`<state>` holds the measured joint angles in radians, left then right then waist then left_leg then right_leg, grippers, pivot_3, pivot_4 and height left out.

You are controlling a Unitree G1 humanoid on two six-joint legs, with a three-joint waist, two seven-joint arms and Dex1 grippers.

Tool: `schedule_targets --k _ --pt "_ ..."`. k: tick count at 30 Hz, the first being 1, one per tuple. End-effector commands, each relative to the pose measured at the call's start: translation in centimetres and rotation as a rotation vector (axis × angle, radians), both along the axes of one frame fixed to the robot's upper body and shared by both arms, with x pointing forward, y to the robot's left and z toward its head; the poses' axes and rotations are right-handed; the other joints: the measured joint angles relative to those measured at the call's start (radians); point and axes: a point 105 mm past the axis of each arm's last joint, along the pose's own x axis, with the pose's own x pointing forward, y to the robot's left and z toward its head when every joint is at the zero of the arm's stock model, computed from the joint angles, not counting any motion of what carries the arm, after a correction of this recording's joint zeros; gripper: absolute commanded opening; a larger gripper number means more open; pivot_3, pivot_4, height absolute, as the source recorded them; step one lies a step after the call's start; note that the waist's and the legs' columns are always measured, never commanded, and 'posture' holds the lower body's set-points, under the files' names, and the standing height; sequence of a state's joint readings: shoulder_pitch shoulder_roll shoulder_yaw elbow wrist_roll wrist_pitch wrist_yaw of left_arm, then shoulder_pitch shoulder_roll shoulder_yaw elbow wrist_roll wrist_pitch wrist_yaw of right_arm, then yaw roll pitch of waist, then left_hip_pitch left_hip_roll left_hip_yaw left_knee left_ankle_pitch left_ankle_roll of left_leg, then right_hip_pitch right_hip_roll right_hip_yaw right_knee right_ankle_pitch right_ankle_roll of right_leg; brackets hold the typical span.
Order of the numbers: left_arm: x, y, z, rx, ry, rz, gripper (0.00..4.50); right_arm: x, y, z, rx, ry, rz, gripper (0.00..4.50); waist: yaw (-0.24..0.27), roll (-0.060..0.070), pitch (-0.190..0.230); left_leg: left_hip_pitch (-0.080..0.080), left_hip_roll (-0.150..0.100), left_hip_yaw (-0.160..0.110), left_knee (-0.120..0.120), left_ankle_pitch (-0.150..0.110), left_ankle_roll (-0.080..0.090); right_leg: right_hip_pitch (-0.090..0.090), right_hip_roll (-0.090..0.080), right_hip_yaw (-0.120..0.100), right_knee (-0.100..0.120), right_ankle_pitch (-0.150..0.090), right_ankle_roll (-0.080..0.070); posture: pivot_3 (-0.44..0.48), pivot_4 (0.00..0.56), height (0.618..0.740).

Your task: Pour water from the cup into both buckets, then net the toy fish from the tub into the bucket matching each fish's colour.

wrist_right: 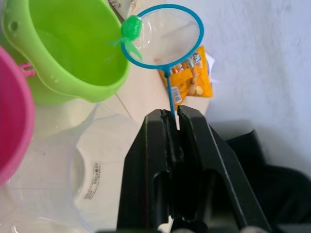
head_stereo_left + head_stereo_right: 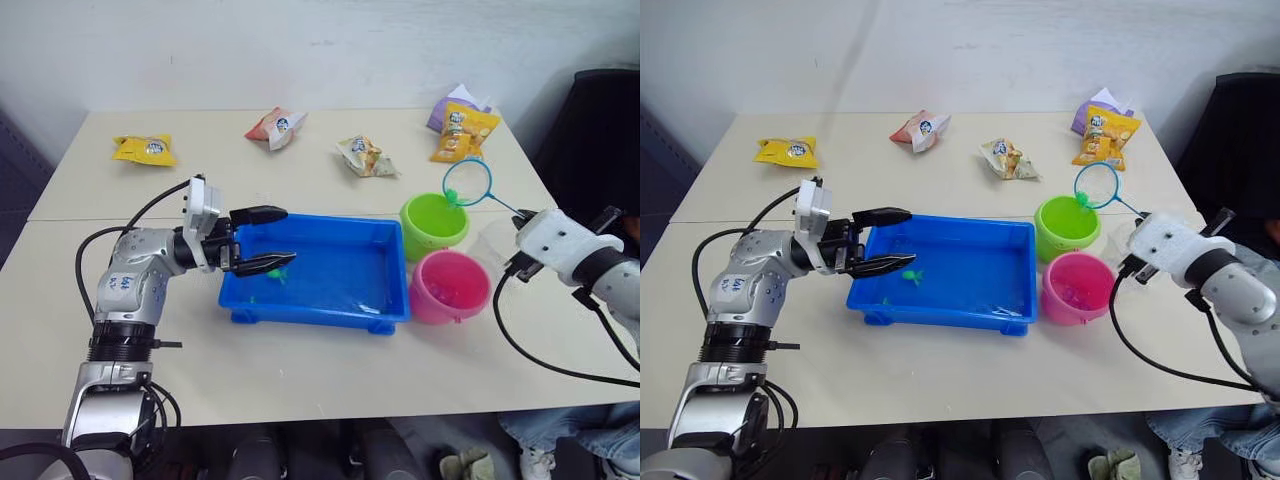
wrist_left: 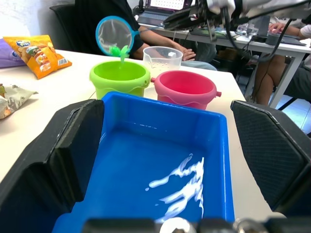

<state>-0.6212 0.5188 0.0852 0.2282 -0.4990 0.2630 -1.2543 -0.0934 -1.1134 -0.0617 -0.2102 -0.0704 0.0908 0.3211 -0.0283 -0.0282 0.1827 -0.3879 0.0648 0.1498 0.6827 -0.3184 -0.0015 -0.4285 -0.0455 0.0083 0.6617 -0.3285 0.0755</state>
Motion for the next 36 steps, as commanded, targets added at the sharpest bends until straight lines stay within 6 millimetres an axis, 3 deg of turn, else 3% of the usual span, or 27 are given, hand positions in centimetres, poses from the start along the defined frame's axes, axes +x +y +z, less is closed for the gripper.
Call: schedule_targets --k 1,5,9,12,15,19,22,24,30,36 --pt "-0.1 -0.5 0.4 0.004 -0.030 -0.021 4.48 -0.1 0.3 0.8 -0.212 -0.128 0.048 0.00 0.000 0.000 0.000 0.000 0.000 0.000 0.000 0.000 0.000 0.000 0.000 0.000 0.000 0.000 0.000 0.000 0.150 0.739" --pt "0.1 -0.4 0.3 0.008 -0.034 -0.021 4.48 -0.3 1.0 1.7 -0.403 -0.267 0.099 0.00 0.000 0.000 0.000 0.001 0.000 0.001 0.000 0.000 -0.001 0.000 0.000 0.000 0.001 0.000 0.000 0.000 0.150 0.739" --pt "0.2 -0.3 0.3 0.015 -0.047 -0.018 4.48 -0.4 0.8 2.2 -0.394 -0.317 0.098 0.00 -0.001 0.000 0.000 0.001 0.000 0.001 0.000 0.001 -0.001 0.000 0.000 0.000 0.001 0.000 0.000 0.000 0.150 0.739" --pt "0.2 0.7 0.4 0.020 -0.067 0.003 4.48 -0.5 2.2 3.3 -0.114 -0.302 0.147 0.00 -0.002 0.000 0.000 0.001 0.000 0.001 0.000 0.001 -0.001 0.000 0.002 0.000 0.001 0.000 0.000 0.000 0.150 0.739" --pt "-0.1 2.8 0.1 0.040 -0.084 0.043 4.48 -0.8 6.1 3.8 0.271 -0.129 0.311 0.00 -0.011 0.001 0.000 0.003 0.001 0.002 0.000 0.001 -0.002 0.000 0.003 -0.001 0.002 0.000 0.000 0.000 0.150 0.739" --pt "-1.0 5.8 -0.6 0.104 -0.065 0.094 4.48 -1.8 11.0 2.2 0.450 0.234 0.459 0.00 -0.014 0.002 0.001 0.003 0.002 0.000 0.000 0.001 -0.003 0.000 0.002 0.000 0.004 0.000 -0.001 0.000 0.150 0.739" --pt "-1.7 8.6 -1.0 0.139 -0.039 0.163 4.48 -2.5 13.5 0.2 0.431 0.447 0.485 0.00 -0.014 0.002 0.001 0.003 0.002 -0.001 0.000 0.001 -0.002 0.000 0.000 0.000 0.004 -0.001 -0.002 0.000 0.150 0.739" --pt "-2.2 10.4 -1.4 0.158 -0.027 0.220 4.48 -2.5 14.4 -0.4 0.397 0.484 0.487 0.00 -0.011 0.002 0.001 0.002 0.002 -0.002 0.000 0.001 -0.001 0.000 -0.001 0.000 0.004 -0.001 -0.003 0.000 0.150 0.739" --pt "-4.3 13.3 -2.3 0.232 -0.002 0.294 4.48 -2.0 15.0 -0.8 0.317 0.471 0.463 0.00 -0.001 0.001 0.000 0.001 0.000 -0.001 0.000 -0.001 0.002 0.000 -0.006 -0.002 0.002 0.000 -0.003 0.000 0.150 0.739" --pt "-6.0 14.2 -2.0 0.265 0.016 0.310 4.48 -1.8 14.7 -1.1 0.208 0.433 0.450 0.00 -0.002 0.001 0.000 0.000 -0.001 -0.001 0.000 -0.002 0.003 0.000 -0.006 -0.003 0.001 0.000 -0.003 0.000 0.150 0.739"
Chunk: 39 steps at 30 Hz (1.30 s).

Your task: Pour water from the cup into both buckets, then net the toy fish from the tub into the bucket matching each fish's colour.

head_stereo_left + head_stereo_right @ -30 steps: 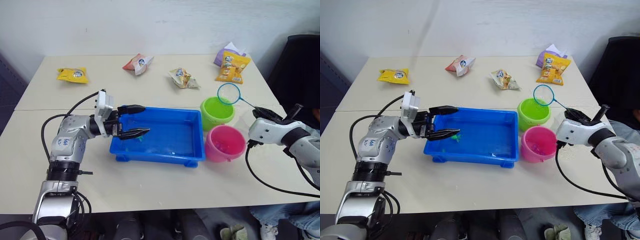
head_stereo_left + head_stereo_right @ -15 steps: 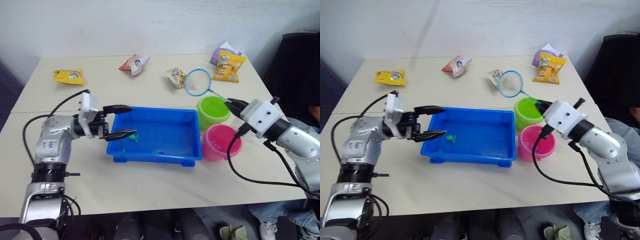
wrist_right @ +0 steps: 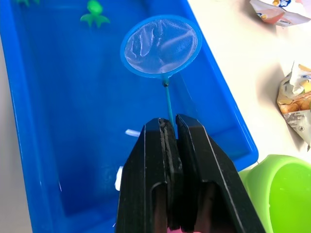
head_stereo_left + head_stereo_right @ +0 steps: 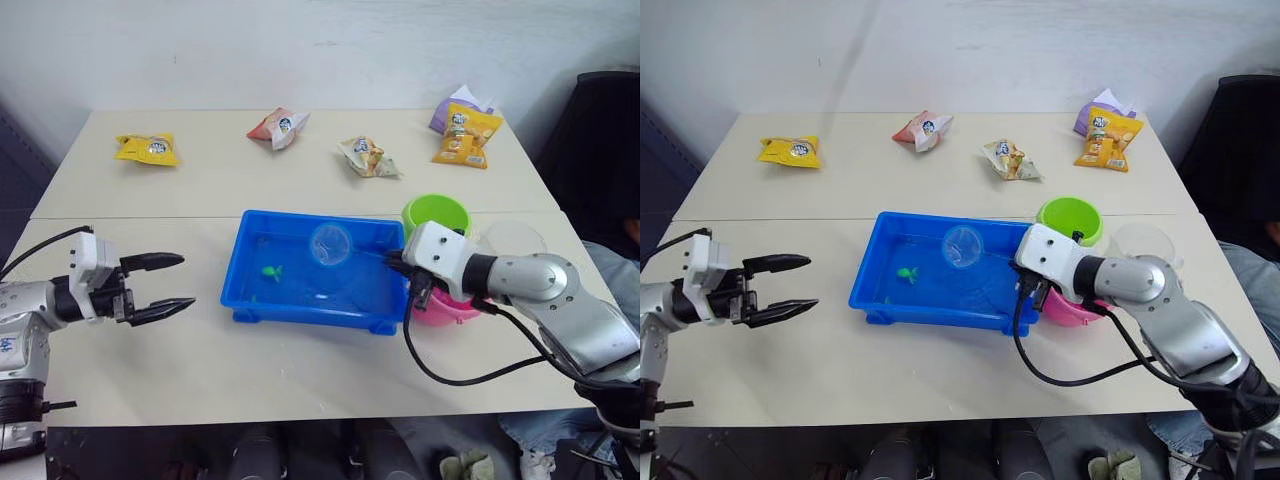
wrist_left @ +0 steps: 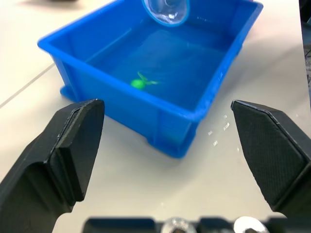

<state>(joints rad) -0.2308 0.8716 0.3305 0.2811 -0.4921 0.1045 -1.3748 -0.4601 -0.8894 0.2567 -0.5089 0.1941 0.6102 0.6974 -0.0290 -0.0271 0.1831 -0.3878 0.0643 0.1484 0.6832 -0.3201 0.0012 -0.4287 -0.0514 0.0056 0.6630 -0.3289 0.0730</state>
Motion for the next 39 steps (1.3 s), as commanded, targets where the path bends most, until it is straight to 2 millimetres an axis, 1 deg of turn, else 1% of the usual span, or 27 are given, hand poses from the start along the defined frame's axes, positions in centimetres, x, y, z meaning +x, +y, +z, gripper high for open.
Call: schedule_targets --k 1,4,7,9,12,15,17,19,21,24,31,34,39 --pt "-1.0 0.4 2.0 0.017 -0.054 -0.012 4.48 -0.2 -0.1 1.1 -0.064 -0.086 0.024 0.00 -0.001 0.000 0.000 0.000 0.000 0.000 0.000 0.000 0.000 0.000 0.000 0.000 0.000 0.000 0.000 0.000 0.150 0.739" --pt "-1.9 0.7 1.8 0.052 -0.027 -0.016 4.48 -0.2 -0.6 0.8 -0.129 -0.106 0.031 0.00 -0.002 0.000 0.000 0.000 0.000 0.000 0.000 0.000 0.000 0.000 0.000 0.000 0.000 0.000 0.000 0.000 0.150 0.739" --pt "-1.7 1.2 1.4 0.069 -0.029 0.031 4.48 -0.3 -1.5 0.4 -0.227 -0.118 0.041 0.00 -0.002 0.000 0.000 0.000 0.000 0.000 0.000 0.000 0.000 0.000 0.001 0.000 0.000 0.000 0.000 0.000 0.150 0.739" --pt "-1.7 1.5 1.2 0.056 -0.023 0.051 4.48 -0.7 -1.4 0.0 -0.236 -0.093 0.066 0.00 -0.002 0.000 0.000 0.000 0.000 0.000 0.000 0.000 0.000 0.000 0.001 0.000 0.000 0.000 0.000 0.000 0.150 0.739" --pt "-2.0 1.0 0.3 0.087 0.016 0.013 4.48 -0.9 -0.1 -0.5 -0.202 -0.039 0.108 0.00 -0.004 0.000 0.000 0.000 0.000 0.001 0.000 0.000 0.000 0.000 0.001 0.000 0.000 0.000 0.000 0.000 0.150 0.739" --pt "-1.9 0.7 0.0 0.109 0.022 -0.009 4.48 -0.2 0.9 -0.9 -0.192 -0.011 0.109 0.00 -0.010 0.000 0.000 0.001 0.001 0.002 0.000 0.000 -0.001 -0.001 0.003 0.000 0.001 0.000 0.000 0.000 0.150 0.739" --pt "-1.7 0.6 0.1 0.127 0.020 -0.018 4.48 0.0 1.2 -1.8 -0.222 0.036 0.106 0.00 -0.010 0.000 0.000 0.001 0.001 0.002 0.000 0.000 -0.001 -0.001 0.003 0.000 0.001 0.000 0.000 0.000 0.150 0.739" --pt "-1.6 0.6 0.1 0.146 0.018 -0.023 4.48 -0.2 1.6 -2.8 -0.270 0.088 0.141 0.00 -0.010 0.000 0.000 0.001 0.001 0.002 0.000 0.000 -0.001 -0.001 0.003 0.000 0.000 0.000 0.000 0.000 0.150 0.739" --pt "-1.5 0.6 0.1 0.153 0.016 -0.020 4.48 -0.2 2.1 -3.2 -0.291 0.101 0.165 0.00 -0.009 0.000 0.000 0.001 0.001 0.002 0.000 0.000 -0.001 -0.001 0.003 -0.001 0.000 0.000 0.000 0.000 0.150 0.739" --pt "-1.4 0.6 0.1 0.157 0.016 -0.016 4.48 0.2 3.5 -3.3 -0.300 0.105 0.199 0.00 -0.011 0.000 0.000 0.001 0.001 0.002 0.000 0.000 -0.001 -0.001 0.003 -0.001 0.001 0.000 0.000 0.000 0.150 0.739" --pt "-1.2 0.0 0.0 0.147 0.010 -0.022 4.48 0.3 6.6 -3.9 -0.280 0.148 0.302 0.00 -0.024 0.000 0.000 0.001 0.002 0.002 0.000 0.000 -0.001 -0.002 0.003 -0.002 0.001 0.000 -0.001 0.000 0.150 0.739" --pt "-1.1 -0.2 0.0 0.144 0.009 -0.025 4.48 0.4 7.5 -4.0 -0.273 0.160 0.328 0.00 -0.026 0.000 0.000 0.001 0.001 0.003 0.000 0.000 -0.001 -0.002 0.003 -0.002 0.001 0.000 -0.001 0.000 0.150 0.739" --pt "-1.0 -0.3 -0.3 0.144 0.019 -0.027 4.48 1.2 9.0 -4.1 -0.276 0.151 0.353 0.00 -0.027 0.000 0.000 0.001 0.001 0.003 0.000 0.000 -0.001 -0.002 0.003 -0.003 0.002 0.000 -0.001 0.000 0.150 0.739"
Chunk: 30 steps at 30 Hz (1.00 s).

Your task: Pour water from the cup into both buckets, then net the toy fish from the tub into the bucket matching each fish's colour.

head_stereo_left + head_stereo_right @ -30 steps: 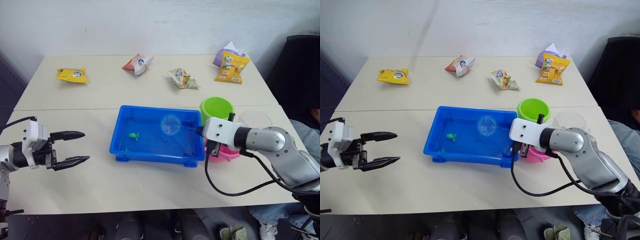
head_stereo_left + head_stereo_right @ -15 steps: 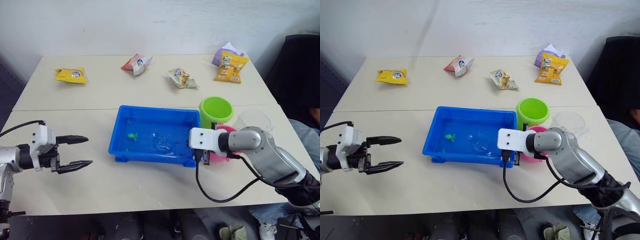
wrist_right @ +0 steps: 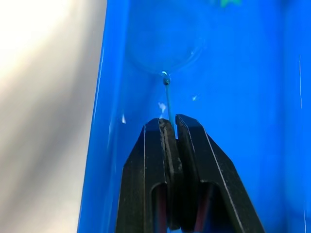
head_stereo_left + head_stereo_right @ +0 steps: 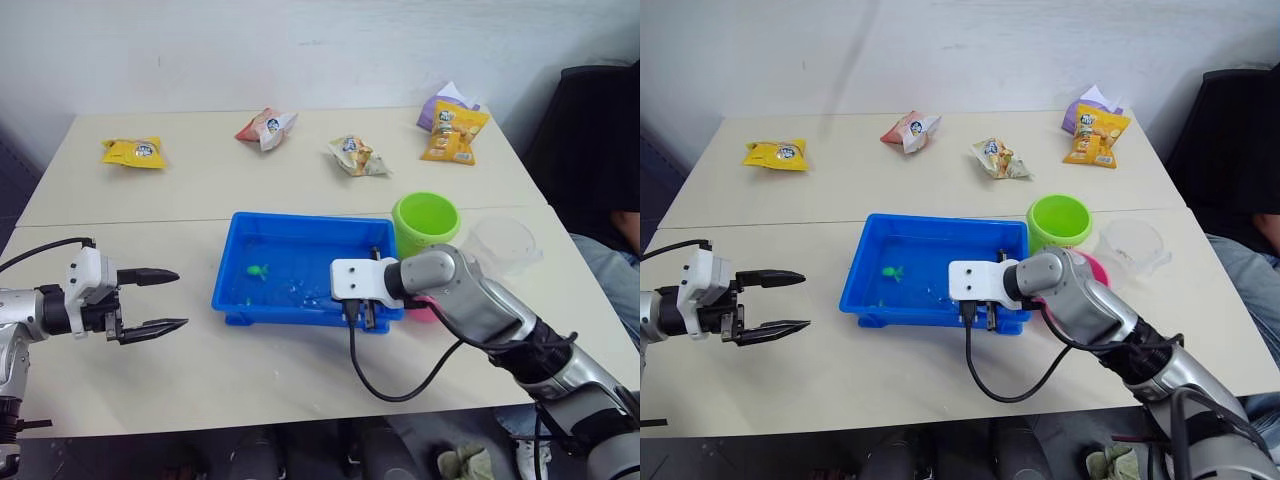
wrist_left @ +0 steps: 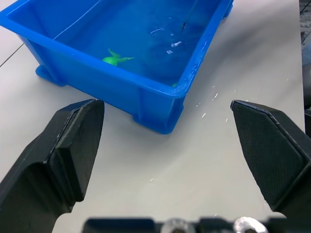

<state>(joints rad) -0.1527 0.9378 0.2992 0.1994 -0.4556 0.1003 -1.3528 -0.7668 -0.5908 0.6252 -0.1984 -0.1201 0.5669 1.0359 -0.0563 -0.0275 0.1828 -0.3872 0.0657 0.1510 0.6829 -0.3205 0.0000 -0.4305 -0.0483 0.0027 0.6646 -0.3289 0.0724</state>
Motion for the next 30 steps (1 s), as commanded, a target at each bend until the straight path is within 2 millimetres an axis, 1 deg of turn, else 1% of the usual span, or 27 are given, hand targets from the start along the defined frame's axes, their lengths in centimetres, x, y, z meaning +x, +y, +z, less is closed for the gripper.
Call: schedule_targets --k 1,9,13,18,21,25,30 --pt "0.1 -0.5 0.5 0.004 -0.025 -0.018 4.48 0.3 1.3 0.6 0.014 -0.025 0.036 0.00 -0.001 0.000 0.000 0.000 0.000 0.000 0.000 0.000 0.000 0.000 0.000 0.000 0.000 0.000 0.000 0.000 0.150 0.739" --pt "0.3 -1.2 0.4 0.020 -0.002 -0.051 4.48 -0.1 3.5 0.3 0.038 -0.001 0.092 0.00 -0.002 0.000 0.000 0.000 0.000 0.000 0.000 0.000 0.000 0.000 0.000 0.000 0.001 0.000 0.000 0.000 0.150 0.739" --pt "0.5 -1.9 0.8 0.075 0.015 -0.096 4.48 -0.7 4.0 0.2 0.060 0.031 0.112 0.00 -0.002 0.000 0.000 0.000 0.000 0.000 0.000 0.000 0.000 0.000 0.000 0.000 0.001 0.000 0.000 0.000 0.150 0.739" --pt "0.8 -2.6 1.2 0.150 0.014 -0.151 4.48 -1.0 4.3 0.5 0.092 0.065 0.108 0.00 -0.004 0.000 0.000 0.000 0.000 0.001 0.000 0.000 -0.001 -0.001 0.000 0.000 0.002 0.000 0.000 0.000 0.150 0.739" --pt "1.0 -2.8 1.3 0.178 0.012 -0.168 4.48 -1.2 4.5 1.0 0.147 0.109 0.092 0.00 -0.004 0.000 0.000 0.000 0.000 0.001 0.000 0.000 -0.001 -0.001 0.001 0.000 0.002 0.000 0.000 0.000 0.150 0.739" --pt "1.2 -2.9 1.2 0.179 0.016 -0.167 4.48 -1.6 4.7 1.7 0.234 0.194 0.058 0.00 -0.003 0.000 0.000 0.000 0.000 0.001 0.000 0.000 -0.001 -0.002 0.001 0.000 0.005 0.000 0.000 0.000 0.150 0.739" --pt "1.4 -2.6 1.0 0.168 0.026 -0.146 4.48 -2.2 4.1 2.2 0.280 0.277 0.035 0.00 -0.004 0.000 0.000 0.000 0.000 0.002 0.000 0.000 -0.001 -0.002 0.001 0.000 0.006 0.000 0.000 0.000 0.150 0.739"
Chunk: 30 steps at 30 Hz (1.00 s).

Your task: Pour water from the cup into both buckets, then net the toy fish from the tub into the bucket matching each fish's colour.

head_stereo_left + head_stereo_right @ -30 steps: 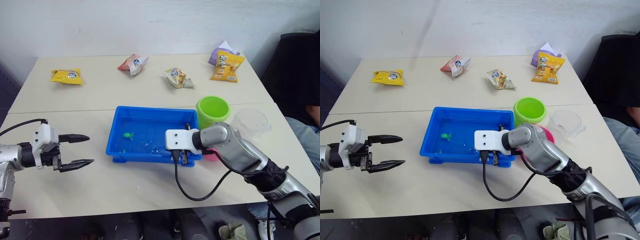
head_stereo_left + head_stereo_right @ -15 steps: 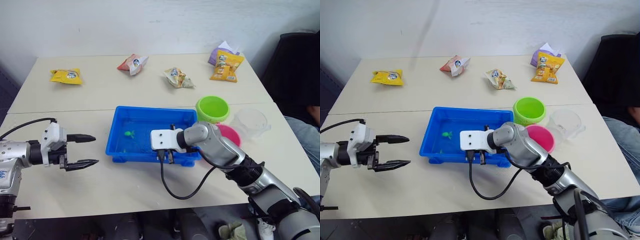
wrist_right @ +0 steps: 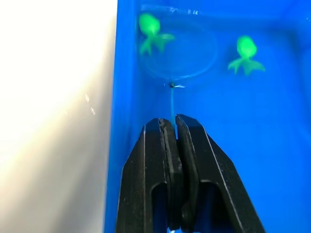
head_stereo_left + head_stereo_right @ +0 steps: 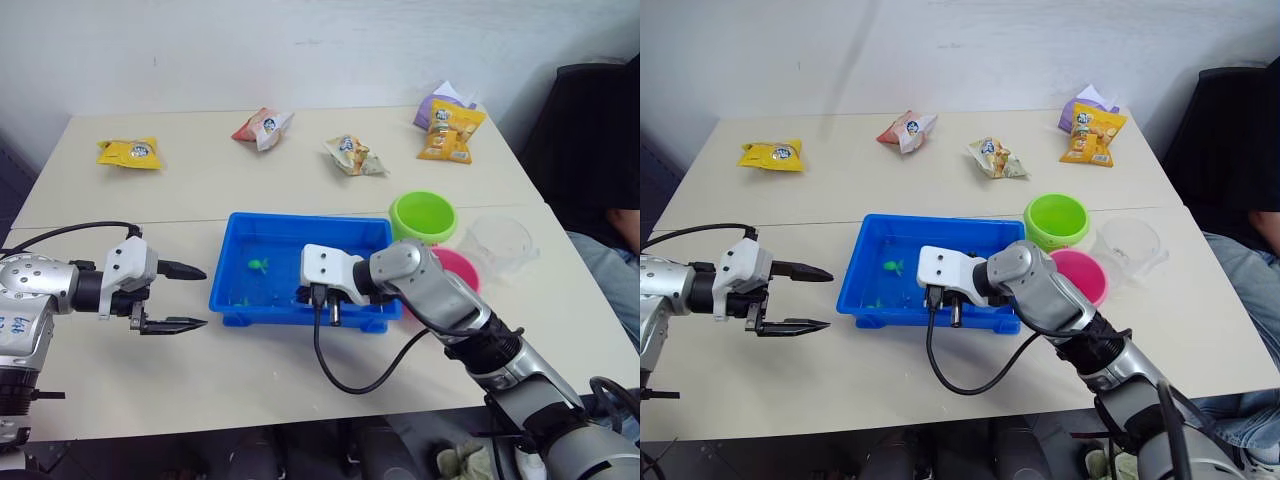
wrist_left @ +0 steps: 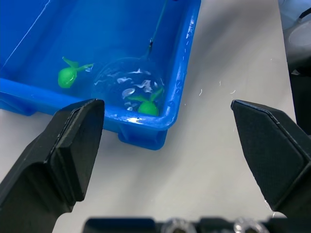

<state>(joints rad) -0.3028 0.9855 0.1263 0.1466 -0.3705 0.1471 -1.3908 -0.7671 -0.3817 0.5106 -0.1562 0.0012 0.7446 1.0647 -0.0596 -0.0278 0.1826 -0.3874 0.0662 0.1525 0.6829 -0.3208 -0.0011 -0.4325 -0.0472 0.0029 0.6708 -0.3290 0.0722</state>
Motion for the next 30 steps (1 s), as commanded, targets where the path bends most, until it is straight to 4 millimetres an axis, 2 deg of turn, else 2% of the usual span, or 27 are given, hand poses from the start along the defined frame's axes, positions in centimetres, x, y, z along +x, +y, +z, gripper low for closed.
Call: schedule_targets --k 1,7,13,18,21,27,30 --pt "0.2 0.5 0.3 0.001 -0.014 0.019 4.48 -1.1 0.2 1.2 0.057 0.037 0.042 0.00 0.000 0.000 0.000 0.000 0.000 0.000 0.000 0.000 0.000 0.000 0.000 0.000 0.000 0.000 0.000 0.000 0.150 0.739" --pt "0.3 1.3 0.0 -0.008 -0.012 0.050 4.48 -0.3 -1.0 1.6 0.068 0.051 -0.013 0.00 0.000 0.000 0.000 0.000 0.000 0.000 0.000 0.000 0.000 0.000 0.000 0.000 -0.002 0.000 0.000 0.000 0.150 0.739" --pt "0.5 0.4 0.7 -0.109 -0.038 0.045 4.48 0.2 -2.1 2.5 0.091 0.006 -0.039 0.00 0.002 0.000 0.000 0.000 0.000 0.000 0.000 0.000 0.000 -0.001 -0.001 0.000 -0.003 0.000 0.000 0.000 0.150 0.739" --pt "1.7 0.0 3.1 -0.233 -0.078 0.111 4.48 0.9 -4.3 4.4 0.164 -0.077 -0.132 0.00 0.004 0.000 0.000 0.000 0.000 0.000 0.000 0.000 0.000 0.000 -0.001 0.001 -0.003 0.000 0.000 0.000 0.150 0.739" --pt "1.9 -0.3 4.0 -0.252 -0.096 0.104 4.48 0.5 -5.9 5.2 0.185 -0.107 -0.156 0.00 0.006 0.000 0.000 -0.001 -0.001 0.000 0.001 0.000 0.000 0.000 -0.001 0.001 -0.003 0.000 0.000 0.000 0.150 0.739" --pt "2.5 -1.9 5.5 -0.303 -0.123 0.064 4.48 -0.1 -8.3 6.3 0.257 -0.160 -0.216 0.00 0.007 -0.001 0.000 -0.001 -0.001 -0.001 0.001 0.000 0.000 0.001 0.000 0.001 -0.004 0.000 0.000 0.000 0.150 0.739" --pt "2.6 -3.4 6.6 -0.382 -0.113 0.027 4.48 -0.5 -9.7 6.7 0.271 -0.164 -0.262 0.00 0.007 0.000 0.000 0.000 0.000 0.000 0.001 0.000 0.000 0.000 0.001 0.002 -0.003 0.000 0.000 0.000 0.150 0.739"
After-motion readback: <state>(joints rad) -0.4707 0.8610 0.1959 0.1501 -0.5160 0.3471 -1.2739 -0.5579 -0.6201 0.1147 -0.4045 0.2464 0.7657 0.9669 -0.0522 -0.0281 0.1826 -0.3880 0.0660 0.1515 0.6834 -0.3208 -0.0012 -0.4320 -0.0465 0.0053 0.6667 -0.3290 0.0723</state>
